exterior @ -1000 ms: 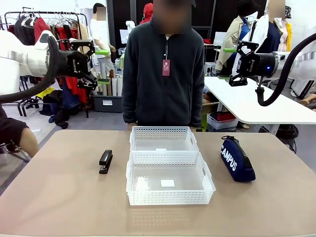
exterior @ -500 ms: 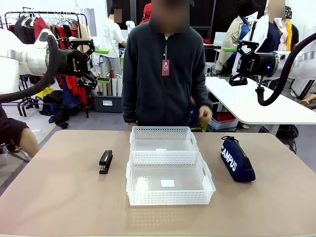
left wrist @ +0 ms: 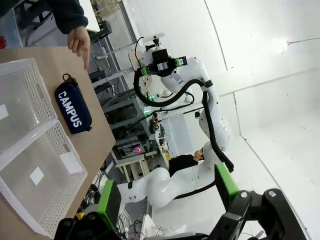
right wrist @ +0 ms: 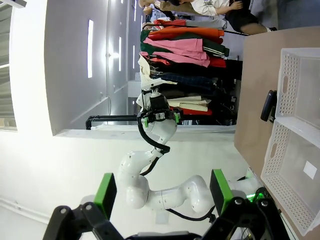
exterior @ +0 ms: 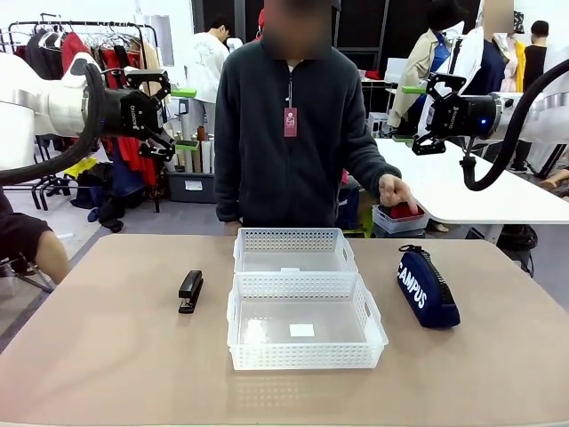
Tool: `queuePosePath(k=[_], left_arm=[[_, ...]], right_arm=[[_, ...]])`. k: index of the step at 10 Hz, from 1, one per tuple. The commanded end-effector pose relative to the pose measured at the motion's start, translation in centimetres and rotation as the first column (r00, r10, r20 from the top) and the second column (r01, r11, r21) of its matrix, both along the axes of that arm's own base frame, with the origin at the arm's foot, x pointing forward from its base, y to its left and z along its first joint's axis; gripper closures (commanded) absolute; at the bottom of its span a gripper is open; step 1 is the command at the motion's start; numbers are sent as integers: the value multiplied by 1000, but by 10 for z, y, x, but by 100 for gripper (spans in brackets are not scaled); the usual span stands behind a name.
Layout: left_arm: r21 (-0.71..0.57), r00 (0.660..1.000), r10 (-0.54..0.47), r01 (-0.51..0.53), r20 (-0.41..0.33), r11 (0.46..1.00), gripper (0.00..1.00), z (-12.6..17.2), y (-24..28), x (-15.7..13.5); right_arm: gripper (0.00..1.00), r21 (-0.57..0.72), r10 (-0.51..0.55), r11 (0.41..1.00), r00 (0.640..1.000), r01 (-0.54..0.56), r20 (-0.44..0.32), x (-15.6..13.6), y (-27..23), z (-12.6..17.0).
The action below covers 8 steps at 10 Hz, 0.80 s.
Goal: Distribute items into two baskets.
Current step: Pick up the Pencil pouch that the person points to.
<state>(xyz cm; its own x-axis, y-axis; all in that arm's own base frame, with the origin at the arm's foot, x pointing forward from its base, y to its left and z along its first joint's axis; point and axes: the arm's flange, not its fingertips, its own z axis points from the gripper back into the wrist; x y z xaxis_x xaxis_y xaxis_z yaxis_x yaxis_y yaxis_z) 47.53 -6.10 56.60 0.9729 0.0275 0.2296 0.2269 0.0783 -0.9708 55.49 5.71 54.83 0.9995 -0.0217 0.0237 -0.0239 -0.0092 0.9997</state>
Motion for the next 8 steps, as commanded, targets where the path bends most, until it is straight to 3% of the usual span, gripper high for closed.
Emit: queuePosePath(k=[1,8], left_arm=[[1,1000,7,-7,3,1000,0,2,1,-2],[1,1000,7,-7,3,1000,0,2,1,-2]], right_arm=[[0,0,0,1000,1000,0,4,-2,1,4],[0,0,0,1000,1000,0,4,-2,1,4]])
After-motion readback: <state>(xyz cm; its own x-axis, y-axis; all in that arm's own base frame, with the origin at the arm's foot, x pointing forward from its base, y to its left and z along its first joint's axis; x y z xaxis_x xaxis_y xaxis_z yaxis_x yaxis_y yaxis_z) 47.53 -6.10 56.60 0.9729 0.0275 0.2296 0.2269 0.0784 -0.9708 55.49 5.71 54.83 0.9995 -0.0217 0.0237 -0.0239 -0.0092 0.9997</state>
